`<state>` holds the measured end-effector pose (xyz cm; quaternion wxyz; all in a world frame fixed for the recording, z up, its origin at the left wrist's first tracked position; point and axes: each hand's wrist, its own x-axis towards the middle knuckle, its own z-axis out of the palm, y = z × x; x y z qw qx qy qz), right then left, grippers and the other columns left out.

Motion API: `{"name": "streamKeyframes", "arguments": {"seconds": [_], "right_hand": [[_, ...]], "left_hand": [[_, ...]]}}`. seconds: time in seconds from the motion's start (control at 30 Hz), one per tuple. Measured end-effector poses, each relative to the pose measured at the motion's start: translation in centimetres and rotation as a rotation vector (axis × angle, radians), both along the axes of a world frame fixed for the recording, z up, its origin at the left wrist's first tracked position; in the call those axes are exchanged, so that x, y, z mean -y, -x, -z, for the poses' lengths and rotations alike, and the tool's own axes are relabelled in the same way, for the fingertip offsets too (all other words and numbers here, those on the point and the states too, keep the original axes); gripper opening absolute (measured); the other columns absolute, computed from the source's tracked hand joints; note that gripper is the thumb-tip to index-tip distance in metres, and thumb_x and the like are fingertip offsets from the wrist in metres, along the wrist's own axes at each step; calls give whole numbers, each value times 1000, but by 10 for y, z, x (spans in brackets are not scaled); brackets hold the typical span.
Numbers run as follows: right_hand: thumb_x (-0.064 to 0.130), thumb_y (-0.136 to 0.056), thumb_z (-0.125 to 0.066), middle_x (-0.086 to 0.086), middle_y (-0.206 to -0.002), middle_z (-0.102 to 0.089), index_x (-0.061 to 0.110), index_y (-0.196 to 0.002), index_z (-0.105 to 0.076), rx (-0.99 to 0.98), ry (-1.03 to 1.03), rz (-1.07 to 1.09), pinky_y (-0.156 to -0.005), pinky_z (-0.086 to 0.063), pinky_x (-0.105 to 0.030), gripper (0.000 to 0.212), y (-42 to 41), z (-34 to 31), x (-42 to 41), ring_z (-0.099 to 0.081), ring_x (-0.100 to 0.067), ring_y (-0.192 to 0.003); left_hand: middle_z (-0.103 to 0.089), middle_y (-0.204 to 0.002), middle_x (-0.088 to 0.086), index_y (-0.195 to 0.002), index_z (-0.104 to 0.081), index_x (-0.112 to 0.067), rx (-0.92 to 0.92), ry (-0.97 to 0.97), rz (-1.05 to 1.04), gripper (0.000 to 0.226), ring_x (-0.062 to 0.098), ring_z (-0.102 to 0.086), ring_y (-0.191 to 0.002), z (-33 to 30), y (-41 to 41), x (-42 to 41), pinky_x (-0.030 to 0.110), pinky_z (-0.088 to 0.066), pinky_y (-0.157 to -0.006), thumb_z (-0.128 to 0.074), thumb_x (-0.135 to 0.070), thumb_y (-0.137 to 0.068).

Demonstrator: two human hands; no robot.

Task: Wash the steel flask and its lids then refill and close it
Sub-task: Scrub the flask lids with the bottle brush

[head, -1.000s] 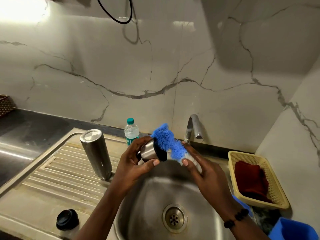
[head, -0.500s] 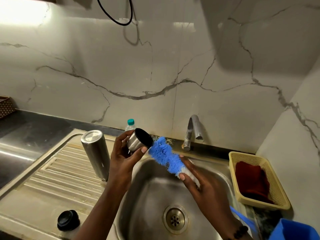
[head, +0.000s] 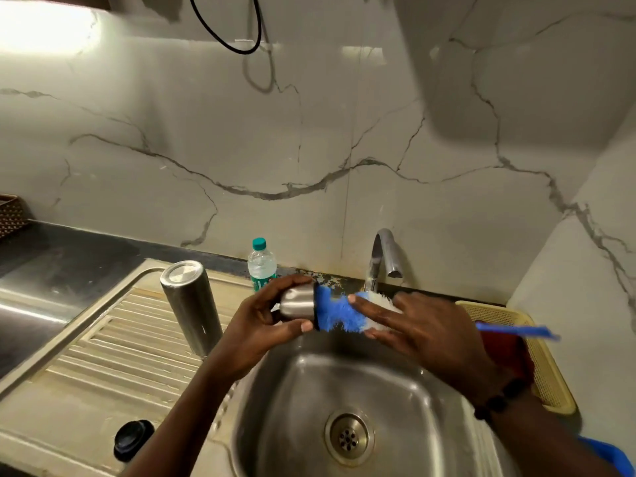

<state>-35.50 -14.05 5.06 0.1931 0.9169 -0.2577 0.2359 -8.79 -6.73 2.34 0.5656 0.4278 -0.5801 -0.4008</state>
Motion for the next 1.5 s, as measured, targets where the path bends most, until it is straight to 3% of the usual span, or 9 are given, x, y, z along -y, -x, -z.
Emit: {"name": "streamKeyframes", "arguments": {"seconds": [0.17, 0.33, 0.53, 0.73, 0.87, 0.97, 1.1, 1.3, 1.5], "right_hand": [[56, -94, -50, 6, -82, -61, 49, -143, -39, -160, 63, -97, -50, -43, -26, 50, -5, -33, 28, -56, -11, -64], [46, -93, -55, 13, -82, -68, 49, -124, -61, 482, -1232, -226, -63, -48, -17, 32, -22, -29, 10, -60, -4, -72], [39, -94, -52, 1, -74, -57, 37, -131, -59, 858, -1575, -224, -47, -36, -20, 38, -35, 17, -16, -46, -9, -60], [48, -88, -54, 14, -68, -64, 57, -119, -61, 804, -1285, -25, -53, -41, -15, 33, -31, 28, -18, -49, -3, -58], [57, -85, -55, 25, -106, -68, 62, -127, -49, 813, -906, 204, -78, -51, -21, 43, -28, 37, -16, -64, 4, -92], [54, -85, -53, 28, -112, -62, 56, -132, -45, 1052, -787, 271, -77, -53, -20, 48, -22, 31, -12, -65, 3, -95], [43, -91, -58, 33, -123, -58, 47, -139, -47, 861, -781, 40, -82, -44, -1, 49, -32, 34, -33, -56, 17, -108], [66, -97, -32, 5, -104, -70, 55, -148, -21, 494, -486, 193, -70, -58, -32, 53, -40, 65, -33, -66, -10, -87], [61, -99, -33, 5, -89, -66, 47, -150, -25, 473, -484, 157, -57, -55, -28, 53, -40, 67, -37, -60, -7, -72]], "left_hand": [[-62, -130, 13, -133, -58, -12, -29, -31, 66, 61, 33, -60, -122, -16, -8, 6, 47, -55, -97, -81, -16, -76], [-63, -126, 10, -119, -67, -27, -423, 66, -55, 57, 31, -63, -117, -16, 17, 6, 43, -57, -92, -90, -35, -67], [-65, -124, 13, -121, -61, -13, -474, 63, -150, 67, 32, -64, -116, -18, 27, 13, 39, -58, -87, -91, -33, -65], [-64, -121, 21, -119, -55, -3, -440, -130, -261, 52, 36, -66, -112, 1, 29, 13, 36, -60, -83, -80, -9, -74], [-59, -125, 27, -109, -48, -10, -412, -271, -300, 56, 42, -63, -113, 3, 25, 12, 50, -59, -89, -87, -23, -71], [-55, -129, 24, -120, -42, -19, -664, -291, -260, 50, 42, -65, -109, 3, 25, 14, 47, -62, -77, -76, -21, -83], [-53, -137, 31, -141, -46, -6, -1097, -422, -302, 55, 36, -62, -108, 3, 28, 19, 45, -63, -70, -64, -29, -95], [-63, -118, 30, -126, -56, 2, -1285, -598, -291, 42, 40, -63, -100, -4, 45, 21, 52, -60, -74, -41, -33, -106], [-62, -116, 28, -112, -56, -3, -1247, -616, -366, 40, 40, -63, -106, -5, 52, 22, 47, -61, -74, -37, -37, -107]]}}
